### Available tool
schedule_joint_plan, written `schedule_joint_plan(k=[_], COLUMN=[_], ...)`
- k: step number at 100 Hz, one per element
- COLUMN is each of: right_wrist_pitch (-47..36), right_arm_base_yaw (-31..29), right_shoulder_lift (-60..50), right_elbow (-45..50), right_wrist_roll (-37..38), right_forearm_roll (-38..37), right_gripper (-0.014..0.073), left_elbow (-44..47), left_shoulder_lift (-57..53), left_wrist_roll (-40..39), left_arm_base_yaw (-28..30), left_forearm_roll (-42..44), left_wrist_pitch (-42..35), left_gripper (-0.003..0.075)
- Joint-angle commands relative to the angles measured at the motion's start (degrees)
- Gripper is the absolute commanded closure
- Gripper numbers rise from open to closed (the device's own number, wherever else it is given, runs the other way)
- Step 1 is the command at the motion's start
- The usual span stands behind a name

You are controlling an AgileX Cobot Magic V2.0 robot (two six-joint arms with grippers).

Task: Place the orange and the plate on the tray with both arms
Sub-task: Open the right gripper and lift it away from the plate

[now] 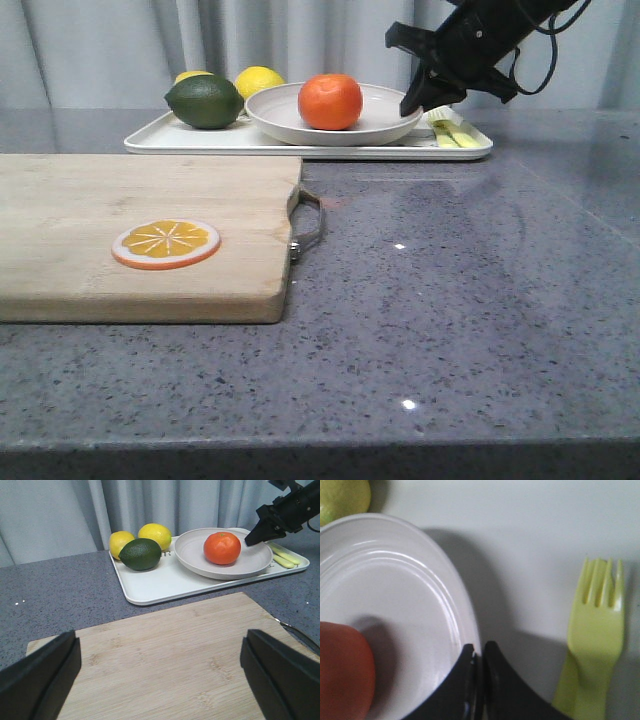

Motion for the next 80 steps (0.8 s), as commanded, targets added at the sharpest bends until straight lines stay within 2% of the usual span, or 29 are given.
schedule_joint_plan(k=[1,23,39,46,64,80], right_wrist_pitch=[-2.4,-2.6,-3.4,-3.8,-3.8,-2.4], right_arm_base_yaw=[-0.2,-0.2,-0.2,-0.2,-0.2,-0.2], right_shoulder_lift=[-3.8,-3.8,-4.3,-5.0,-9.0,-15.1], right_elbow=[-1.9,-1.9,-1.9,-1.9,-1.9,-1.9], right_wrist_roll=[-0.9,-0.9,-0.9,-0.9,-3.1,-9.4], right_forearm_roll=[1.6,1.6,1.6,1.6,1.6,1.6], right_gripper=[0.0505,0.0350,0.0172,0.0120,0.0106,0.0106], left_elbow=[-1.6,-1.6,-1.6,-1.6,-1.6,-1.6], left_shoulder_lift=[0.1,0.1,0.1,0.1,0.1,0.1], left_wrist_roll=[-0.5,-0.5,-0.5,-0.5,-0.5,-0.5], left_arm_base_yaw=[0.1,0.1,0.1,0.1,0.1,0.1], left_forearm_roll=[-1.0,-1.0,-1.0,-1.0,-1.0,-1.0], left_wrist_pitch=[-2.0,-2.0,-2.0,-2.0,-2.0,-2.0], left_gripper=[0.0103,0.0103,0.0103,0.0103,0.0103,0.0103])
